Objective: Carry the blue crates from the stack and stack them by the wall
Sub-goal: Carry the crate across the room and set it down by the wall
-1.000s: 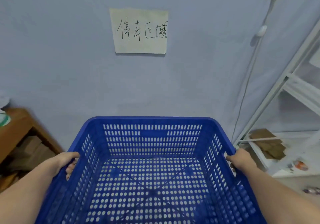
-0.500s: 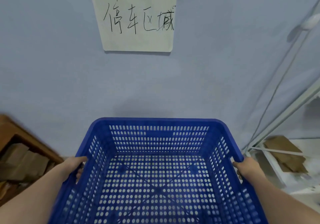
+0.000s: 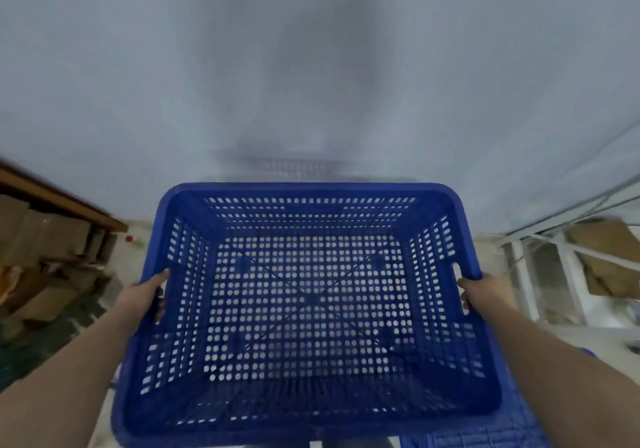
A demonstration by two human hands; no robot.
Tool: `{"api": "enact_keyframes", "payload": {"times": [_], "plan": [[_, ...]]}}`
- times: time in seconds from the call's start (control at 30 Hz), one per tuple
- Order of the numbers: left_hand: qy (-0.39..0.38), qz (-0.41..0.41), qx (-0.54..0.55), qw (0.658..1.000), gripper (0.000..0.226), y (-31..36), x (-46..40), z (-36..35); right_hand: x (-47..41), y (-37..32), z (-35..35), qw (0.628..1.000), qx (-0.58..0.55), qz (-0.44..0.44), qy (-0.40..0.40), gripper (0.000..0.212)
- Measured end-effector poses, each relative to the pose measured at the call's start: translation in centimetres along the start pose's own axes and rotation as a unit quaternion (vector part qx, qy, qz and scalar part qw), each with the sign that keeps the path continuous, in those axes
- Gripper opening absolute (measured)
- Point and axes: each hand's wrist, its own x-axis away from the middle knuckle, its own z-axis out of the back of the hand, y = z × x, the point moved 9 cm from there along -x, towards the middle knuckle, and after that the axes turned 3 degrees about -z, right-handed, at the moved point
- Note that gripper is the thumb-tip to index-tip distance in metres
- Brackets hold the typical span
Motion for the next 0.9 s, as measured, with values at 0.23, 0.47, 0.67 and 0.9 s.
{"api": "enact_keyframes", "payload": {"times": [0.23,0.47,0.67,0.9], "plan": [[0.020,0.055,-0.002,0.998,0.035,-4.9,-7.3,-3.5,-4.5,4.6,-7.6,0.995,0.010,-0.103,-0.016,0.014],[-0.016,0.105,-0.010,0.994,0.027,-11.3,-16.4,-8.3,-9.5,8.9,-16.4,0.986,0.003,-0.167,-0.016,0.021],[-0.033,0.152,-0.008,0.988,0.025,-16.4,-24.1,-11.9,-15.0,11.9,-23.7,0.979,-0.036,-0.198,-0.034,0.017],[-0.045,0.133,-0.022,0.990,0.033,-16.9,-29.9,-15.6,-21.2,12.8,-29.1,0.975,-0.091,-0.194,-0.056,0.019]]}}
